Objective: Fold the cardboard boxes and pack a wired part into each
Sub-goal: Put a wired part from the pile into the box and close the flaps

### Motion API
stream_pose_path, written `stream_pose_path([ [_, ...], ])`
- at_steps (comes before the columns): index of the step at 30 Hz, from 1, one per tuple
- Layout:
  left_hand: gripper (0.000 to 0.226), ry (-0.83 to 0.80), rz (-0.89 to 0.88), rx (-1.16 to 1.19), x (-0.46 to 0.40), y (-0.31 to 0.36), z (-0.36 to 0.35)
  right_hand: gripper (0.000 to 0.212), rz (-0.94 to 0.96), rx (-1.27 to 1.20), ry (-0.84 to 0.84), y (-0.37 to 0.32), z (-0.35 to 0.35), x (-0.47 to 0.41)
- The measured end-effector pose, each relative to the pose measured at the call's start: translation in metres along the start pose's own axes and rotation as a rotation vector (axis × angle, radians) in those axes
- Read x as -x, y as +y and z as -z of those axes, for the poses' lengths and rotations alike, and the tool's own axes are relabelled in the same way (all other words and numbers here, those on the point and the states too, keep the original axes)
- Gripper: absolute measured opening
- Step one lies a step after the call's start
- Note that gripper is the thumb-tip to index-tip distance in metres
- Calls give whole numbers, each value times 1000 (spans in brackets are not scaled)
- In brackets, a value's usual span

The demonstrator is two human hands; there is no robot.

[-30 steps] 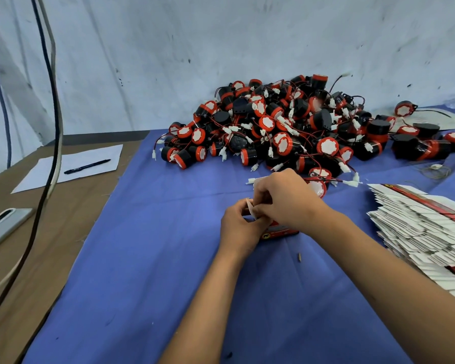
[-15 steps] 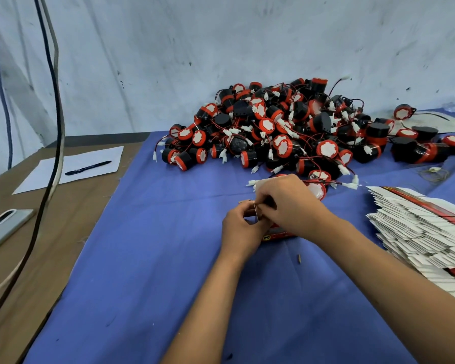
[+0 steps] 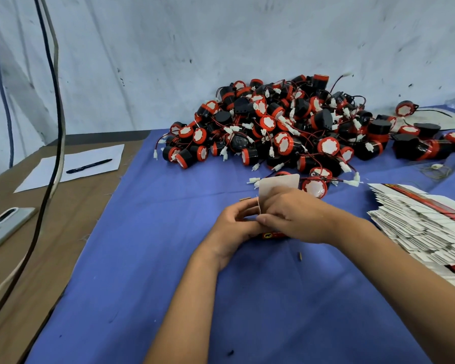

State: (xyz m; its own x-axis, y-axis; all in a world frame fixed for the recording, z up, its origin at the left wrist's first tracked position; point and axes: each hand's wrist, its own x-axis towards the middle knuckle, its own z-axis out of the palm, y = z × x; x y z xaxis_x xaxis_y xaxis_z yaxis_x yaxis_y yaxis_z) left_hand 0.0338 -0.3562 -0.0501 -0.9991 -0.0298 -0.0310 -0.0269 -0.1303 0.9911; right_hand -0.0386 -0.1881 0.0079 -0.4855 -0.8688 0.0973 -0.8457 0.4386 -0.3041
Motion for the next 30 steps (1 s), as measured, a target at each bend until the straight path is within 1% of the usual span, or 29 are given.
stream_pose_path([
  [2,52,-3,53,101,0,3,1,39,21,103,18,-3,-5,5],
  [4,36,91,110,170,-2,4,-4,37,30,212,27,-6,-8,10],
  [6,29,198,95,96,-5,1,-9,33,38,241,51,-6,-11,12],
  [9,23,257,-8,-102,-8,-6,-18,26,79,202,137,-3,-15,16],
  [12,23,328,-51,-187,-10,-8,-26,16,59,-30,336,3,-21,26],
  [14,25,375,-64,-231,-12,-10,-31,18,48,-154,456,8,-26,34],
  [18,26,418,-85,-313,-15,-13,-39,12,2,-342,657,15,-38,45],
  [20,27,444,-82,-326,-16,-14,-41,7,-40,-424,719,15,-41,48],
  [21,27,456,-76,-321,-17,-15,-42,9,-65,-467,758,14,-42,50],
  [22,26,467,-69,-320,-17,-16,-43,15,-85,-487,827,13,-43,52],
  [24,24,494,-62,-362,-18,-17,-44,29,-140,-473,1034,15,-40,55],
  [26,19,513,-71,-380,-20,-18,-48,42,-295,-482,1224,26,-35,57],
  [27,17,511,-76,-363,-21,-18,-50,44,-404,-500,1255,34,-33,56],
  [28,15,502,-81,-343,-21,-18,-53,42,-499,-549,1210,40,-33,54],
  [29,15,488,-90,-324,-21,-17,-55,35,-558,-637,1101,45,-35,51],
  [30,16,469,-105,-304,-20,-17,-57,25,-573,-756,960,48,-40,48],
])
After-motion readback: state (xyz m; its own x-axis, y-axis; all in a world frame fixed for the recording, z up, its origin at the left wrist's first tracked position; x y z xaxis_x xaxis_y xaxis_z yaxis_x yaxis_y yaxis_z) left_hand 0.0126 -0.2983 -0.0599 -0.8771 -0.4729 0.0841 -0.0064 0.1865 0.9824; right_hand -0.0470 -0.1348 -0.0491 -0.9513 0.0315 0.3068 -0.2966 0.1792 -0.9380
